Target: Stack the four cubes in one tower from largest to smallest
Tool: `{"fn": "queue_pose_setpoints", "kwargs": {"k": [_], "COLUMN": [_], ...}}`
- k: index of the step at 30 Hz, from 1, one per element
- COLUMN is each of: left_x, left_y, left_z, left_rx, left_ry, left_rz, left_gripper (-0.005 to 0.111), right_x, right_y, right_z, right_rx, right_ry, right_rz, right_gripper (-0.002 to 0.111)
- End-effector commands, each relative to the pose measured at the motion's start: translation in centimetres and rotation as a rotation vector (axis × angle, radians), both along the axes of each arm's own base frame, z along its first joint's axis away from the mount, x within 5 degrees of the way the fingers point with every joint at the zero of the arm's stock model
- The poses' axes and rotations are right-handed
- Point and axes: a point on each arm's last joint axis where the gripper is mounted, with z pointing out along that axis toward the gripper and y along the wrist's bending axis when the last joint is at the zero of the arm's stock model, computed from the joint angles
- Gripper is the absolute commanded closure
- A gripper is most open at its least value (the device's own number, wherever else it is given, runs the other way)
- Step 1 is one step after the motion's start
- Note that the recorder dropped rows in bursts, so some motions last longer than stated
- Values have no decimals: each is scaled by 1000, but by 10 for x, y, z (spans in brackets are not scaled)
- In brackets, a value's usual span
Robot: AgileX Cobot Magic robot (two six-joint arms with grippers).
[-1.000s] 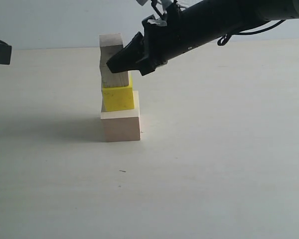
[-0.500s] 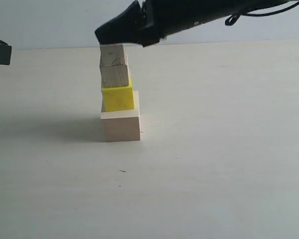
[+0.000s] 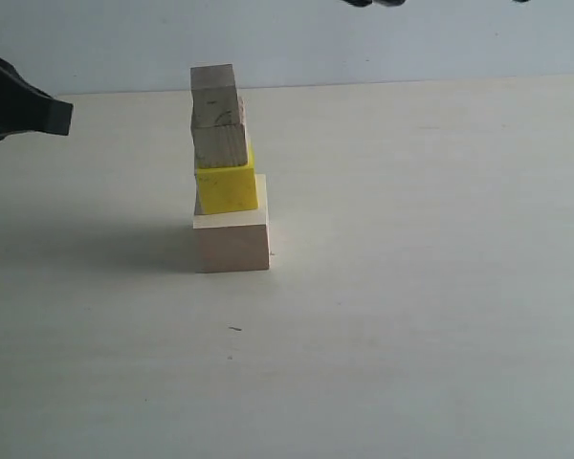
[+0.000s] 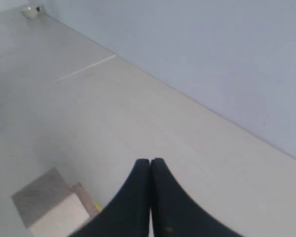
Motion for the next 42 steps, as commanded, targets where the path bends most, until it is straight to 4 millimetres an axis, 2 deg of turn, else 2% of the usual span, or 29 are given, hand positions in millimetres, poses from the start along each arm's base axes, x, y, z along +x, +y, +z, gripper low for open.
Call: {"fn": "queue_pose_setpoints", "kwargs": {"k": [1, 4, 7, 18, 24, 32, 35, 42], "left_x": [4, 1, -6, -25, -28, -28, -27, -27], "left_y": [-1, 1, 4, 14, 15, 15, 15, 15], "left_z": [-7, -7, -1, 13, 14, 14, 14, 14], "left_rx": [15, 23, 27, 27, 32, 32, 30, 30], "left_ry": [26, 42, 48, 45, 54, 54, 51, 51], "left_rz": [3, 6, 10, 18, 20, 20, 20, 20], "left_gripper": [107, 107, 107, 107, 107, 107, 107, 107], "right_x": [19, 31, 44, 88, 96, 86, 80, 81], "right_y": [-1, 0, 2, 22, 29, 36, 38, 40], "right_z": [-39, -72, -96, -140, -151, -163, -161, -157], "right_rx": [-33, -71, -94, -44, -32, 18, 43, 95], "right_ry": [80, 134, 161, 243, 287, 369, 392, 389], "right_rz": [-52, -82, -89, 28, 114, 271, 329, 333], "right_gripper": [108, 108, 108, 108, 108, 108, 108, 108]}}
